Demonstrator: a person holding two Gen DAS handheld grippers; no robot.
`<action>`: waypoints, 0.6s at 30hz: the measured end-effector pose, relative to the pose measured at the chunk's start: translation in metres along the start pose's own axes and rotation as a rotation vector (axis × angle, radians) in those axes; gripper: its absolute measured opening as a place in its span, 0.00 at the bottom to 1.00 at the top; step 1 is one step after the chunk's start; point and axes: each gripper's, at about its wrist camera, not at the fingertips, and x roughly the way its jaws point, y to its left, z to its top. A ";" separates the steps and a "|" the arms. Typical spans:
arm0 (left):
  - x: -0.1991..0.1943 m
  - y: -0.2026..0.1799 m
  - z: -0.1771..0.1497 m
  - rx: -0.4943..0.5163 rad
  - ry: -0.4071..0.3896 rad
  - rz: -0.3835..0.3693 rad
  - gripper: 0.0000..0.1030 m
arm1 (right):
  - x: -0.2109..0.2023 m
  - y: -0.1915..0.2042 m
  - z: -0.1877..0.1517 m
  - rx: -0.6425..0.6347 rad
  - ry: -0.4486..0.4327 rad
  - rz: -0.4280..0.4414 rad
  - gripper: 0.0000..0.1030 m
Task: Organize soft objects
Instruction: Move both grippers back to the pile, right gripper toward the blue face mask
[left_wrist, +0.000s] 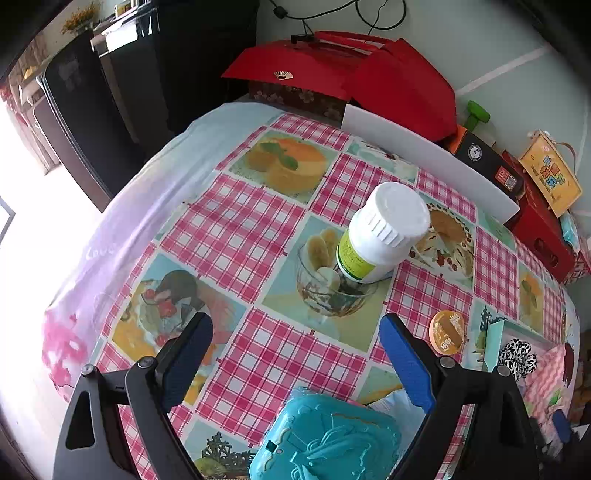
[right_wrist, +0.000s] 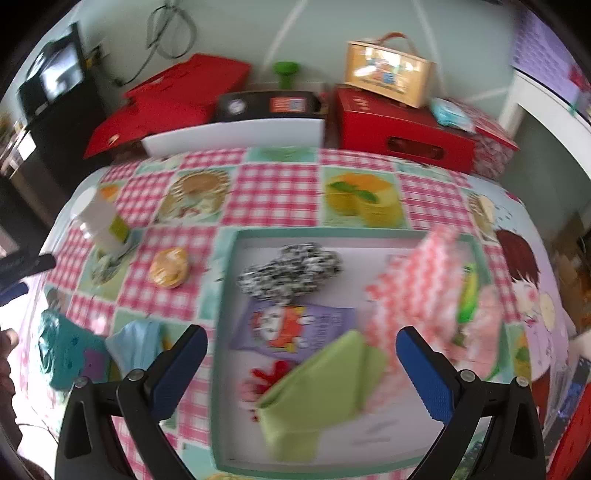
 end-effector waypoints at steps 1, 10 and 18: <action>0.001 0.001 0.000 -0.005 0.003 -0.003 0.89 | 0.002 0.008 -0.001 -0.018 0.003 0.012 1.00; 0.012 0.010 0.002 -0.024 0.039 -0.004 0.89 | 0.013 0.070 -0.016 -0.174 0.030 0.101 1.00; 0.021 0.014 0.002 -0.036 0.066 -0.014 0.89 | 0.034 0.097 -0.027 -0.218 0.091 0.152 1.00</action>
